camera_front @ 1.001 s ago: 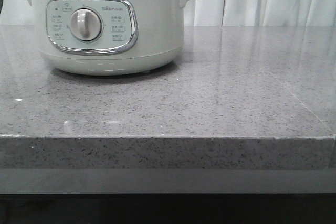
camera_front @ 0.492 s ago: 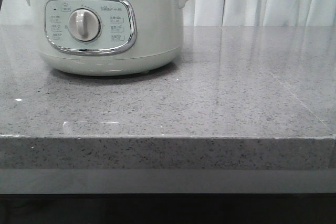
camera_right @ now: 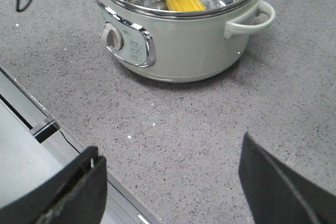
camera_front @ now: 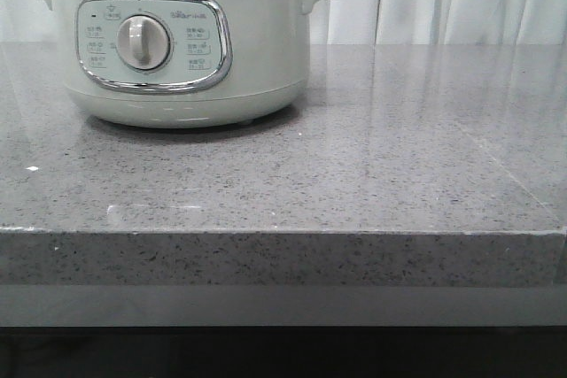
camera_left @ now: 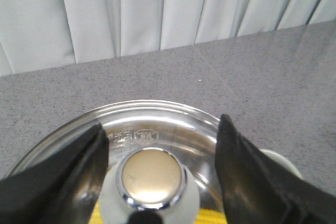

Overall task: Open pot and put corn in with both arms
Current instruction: 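Lower the glass lid back onto the pot with the left gripper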

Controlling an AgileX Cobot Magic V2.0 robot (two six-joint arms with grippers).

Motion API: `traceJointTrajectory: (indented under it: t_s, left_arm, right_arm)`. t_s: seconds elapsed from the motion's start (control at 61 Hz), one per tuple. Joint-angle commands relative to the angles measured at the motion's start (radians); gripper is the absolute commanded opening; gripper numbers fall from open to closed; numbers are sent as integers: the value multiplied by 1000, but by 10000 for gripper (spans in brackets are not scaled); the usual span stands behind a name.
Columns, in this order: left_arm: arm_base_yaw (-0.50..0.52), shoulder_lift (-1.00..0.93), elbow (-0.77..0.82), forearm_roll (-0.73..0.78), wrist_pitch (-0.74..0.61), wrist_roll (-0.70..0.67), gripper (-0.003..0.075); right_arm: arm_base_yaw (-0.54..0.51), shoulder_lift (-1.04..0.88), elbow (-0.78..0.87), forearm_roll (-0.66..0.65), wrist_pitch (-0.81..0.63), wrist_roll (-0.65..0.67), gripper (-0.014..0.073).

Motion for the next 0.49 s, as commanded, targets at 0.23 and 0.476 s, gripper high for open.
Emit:
traceJointTrajectory:
  t_s: [0.23,0.476]
  left_arm:
    - [1,-230,84,-12,37,23,438]
    - [1,-415,291,-12,39,42,438]
  right_arm:
    - [-5,-9,-25,7,-78,-4,542]
    - [-5,-9,-25,7,-78,-4,542]
